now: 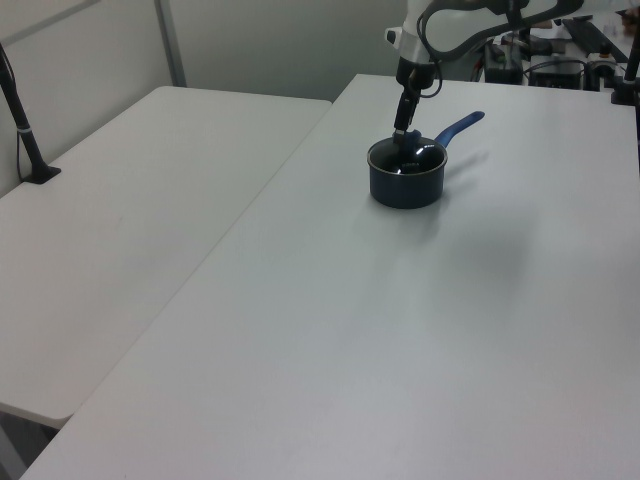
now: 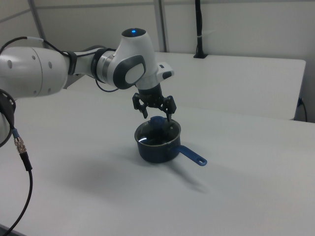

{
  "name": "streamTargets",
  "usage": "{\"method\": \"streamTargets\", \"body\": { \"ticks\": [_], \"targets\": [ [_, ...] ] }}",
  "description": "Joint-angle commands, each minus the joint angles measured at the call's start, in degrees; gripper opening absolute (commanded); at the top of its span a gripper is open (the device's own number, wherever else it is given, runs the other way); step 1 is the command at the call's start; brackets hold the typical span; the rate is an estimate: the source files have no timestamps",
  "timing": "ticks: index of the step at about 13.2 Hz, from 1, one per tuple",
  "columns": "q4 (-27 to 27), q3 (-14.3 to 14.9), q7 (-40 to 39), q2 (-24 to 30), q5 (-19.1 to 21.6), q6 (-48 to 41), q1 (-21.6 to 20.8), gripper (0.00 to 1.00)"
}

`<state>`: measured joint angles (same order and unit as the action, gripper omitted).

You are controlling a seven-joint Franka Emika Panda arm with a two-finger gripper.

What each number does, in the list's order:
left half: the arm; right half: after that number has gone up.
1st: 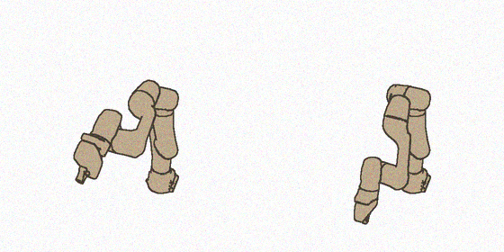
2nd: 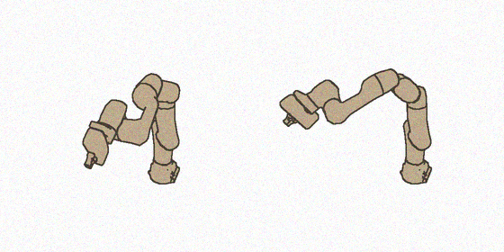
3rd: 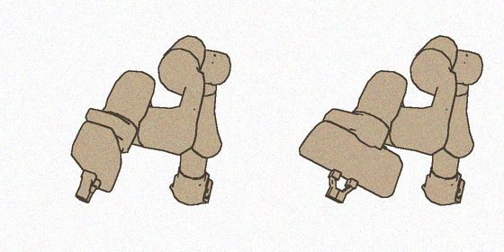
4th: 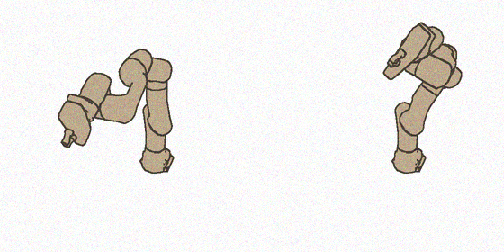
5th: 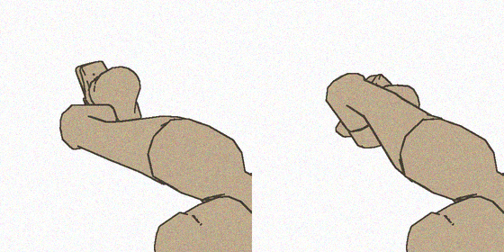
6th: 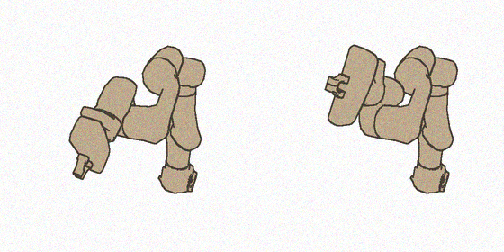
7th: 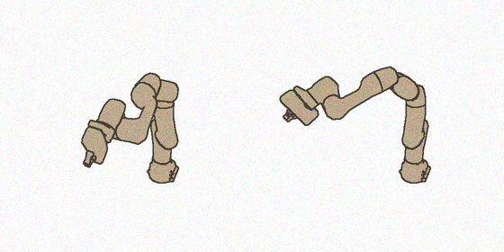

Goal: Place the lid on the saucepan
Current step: 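Shift the held lid to center it on the saucepan rim, then open the gripper and raise it away from the lid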

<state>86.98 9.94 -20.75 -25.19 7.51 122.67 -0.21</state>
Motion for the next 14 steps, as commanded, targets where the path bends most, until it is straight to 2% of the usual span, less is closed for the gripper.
{"method": "streamTargets", "body": {
  "ticks": [1,4,7,8,10,14],
  "targets": [
    [0.55,0.96,-0.17,3.99,1.54,-0.58,-0.49,1.00],
    [1.35,1.23,8.68,10.49,0.41,-6.46,-0.76,1.00],
    [2.22,1.23,14.57,17.08,-7.74,-17.96,-2.94,1.00],
    [3.27,1.14,16.43,18.76,-9.16,-19.39,-3.91,1.00],
    [5.47,0.88,16.62,21.49,-9.35,-20.10,-4.71,1.00],
    [6.53,0.44,16.18,23.51,-9.35,-23.79,-5.50,1.00]
  ]
}}
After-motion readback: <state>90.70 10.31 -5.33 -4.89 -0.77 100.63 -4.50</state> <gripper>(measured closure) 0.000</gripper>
